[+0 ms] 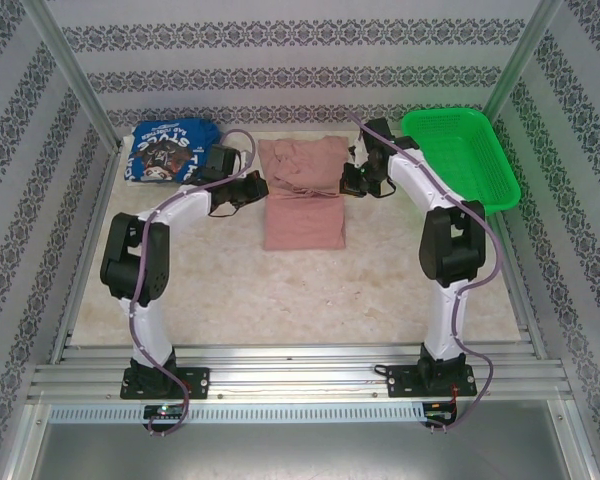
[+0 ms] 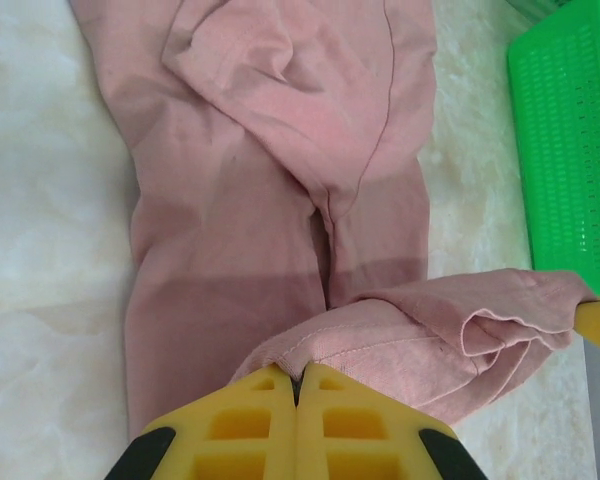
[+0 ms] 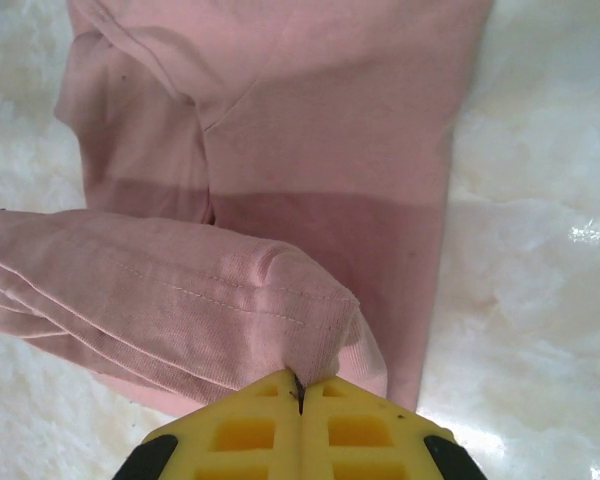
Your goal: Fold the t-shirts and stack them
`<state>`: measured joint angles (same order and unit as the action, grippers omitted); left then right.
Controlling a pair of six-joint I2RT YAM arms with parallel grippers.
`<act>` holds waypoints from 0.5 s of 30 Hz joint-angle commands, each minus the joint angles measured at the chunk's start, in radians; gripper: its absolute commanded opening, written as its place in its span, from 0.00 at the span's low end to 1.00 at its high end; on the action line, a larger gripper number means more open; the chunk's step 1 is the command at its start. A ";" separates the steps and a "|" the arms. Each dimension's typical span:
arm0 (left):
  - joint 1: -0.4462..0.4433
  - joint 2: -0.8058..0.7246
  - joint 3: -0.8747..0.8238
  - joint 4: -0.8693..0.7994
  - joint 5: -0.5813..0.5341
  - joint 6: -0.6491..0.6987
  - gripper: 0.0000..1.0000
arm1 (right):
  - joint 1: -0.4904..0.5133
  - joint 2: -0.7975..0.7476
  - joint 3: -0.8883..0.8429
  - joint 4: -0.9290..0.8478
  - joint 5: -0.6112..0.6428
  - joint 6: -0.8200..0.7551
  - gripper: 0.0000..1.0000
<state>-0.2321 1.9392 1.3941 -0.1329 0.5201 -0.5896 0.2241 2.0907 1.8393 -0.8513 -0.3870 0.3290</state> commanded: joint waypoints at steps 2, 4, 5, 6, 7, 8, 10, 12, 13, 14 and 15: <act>0.026 0.061 0.071 0.023 0.021 0.023 0.04 | -0.017 0.065 0.080 -0.034 -0.001 -0.024 0.00; 0.028 0.091 0.099 0.014 0.022 0.026 0.05 | -0.022 0.097 0.114 -0.036 -0.005 -0.021 0.00; 0.029 0.105 0.112 0.011 0.023 0.025 0.05 | -0.026 0.110 0.130 -0.042 -0.010 -0.021 0.00; 0.031 0.120 0.122 0.012 0.022 0.024 0.06 | -0.026 0.127 0.147 -0.044 -0.013 -0.019 0.00; 0.033 0.136 0.134 0.016 0.021 0.019 0.08 | -0.029 0.147 0.164 -0.047 -0.015 -0.019 0.00; 0.034 0.153 0.147 0.018 0.024 0.016 0.09 | -0.029 0.163 0.180 -0.050 -0.020 -0.017 0.00; 0.038 0.203 0.192 0.011 0.041 0.005 0.13 | -0.032 0.212 0.230 -0.064 -0.036 -0.018 0.07; 0.038 0.249 0.232 0.022 0.058 -0.011 0.35 | -0.038 0.253 0.268 -0.066 -0.047 -0.010 0.10; 0.040 0.273 0.260 0.025 0.058 -0.019 0.43 | -0.044 0.270 0.277 -0.051 -0.057 0.006 0.18; 0.043 0.291 0.285 0.028 0.058 -0.026 0.48 | -0.053 0.284 0.289 -0.038 -0.071 0.026 0.27; 0.046 0.298 0.299 0.043 0.056 -0.038 0.55 | -0.064 0.290 0.295 -0.021 -0.091 0.050 0.31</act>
<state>-0.2066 2.2063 1.6379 -0.1246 0.5545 -0.6041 0.1879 2.3497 2.0933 -0.8799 -0.4255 0.3439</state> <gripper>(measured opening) 0.519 0.281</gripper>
